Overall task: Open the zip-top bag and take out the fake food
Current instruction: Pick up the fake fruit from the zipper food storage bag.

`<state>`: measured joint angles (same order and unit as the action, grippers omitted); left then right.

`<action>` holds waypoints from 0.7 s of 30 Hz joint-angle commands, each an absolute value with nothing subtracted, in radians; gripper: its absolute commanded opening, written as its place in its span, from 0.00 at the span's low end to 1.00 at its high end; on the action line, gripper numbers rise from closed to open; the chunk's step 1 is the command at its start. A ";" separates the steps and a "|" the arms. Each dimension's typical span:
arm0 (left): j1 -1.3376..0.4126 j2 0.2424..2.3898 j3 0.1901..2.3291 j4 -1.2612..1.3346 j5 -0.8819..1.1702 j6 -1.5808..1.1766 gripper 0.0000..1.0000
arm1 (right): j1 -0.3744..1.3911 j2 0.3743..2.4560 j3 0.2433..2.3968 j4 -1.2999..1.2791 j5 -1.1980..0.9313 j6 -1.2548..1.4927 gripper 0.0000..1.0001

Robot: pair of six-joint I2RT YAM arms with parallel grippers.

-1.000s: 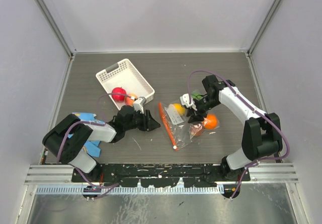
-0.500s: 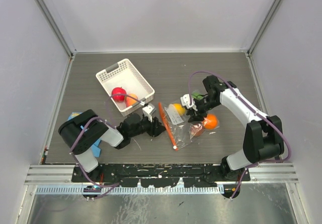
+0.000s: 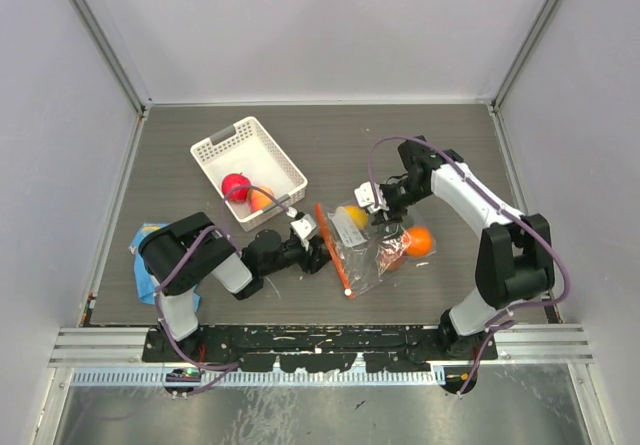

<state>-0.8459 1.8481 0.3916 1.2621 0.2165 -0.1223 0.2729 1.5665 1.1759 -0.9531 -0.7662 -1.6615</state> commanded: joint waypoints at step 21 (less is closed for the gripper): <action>-0.853 1.843 0.496 1.277 0.221 0.079 0.66 | 0.350 1.914 1.441 -1.014 -0.604 -1.873 0.50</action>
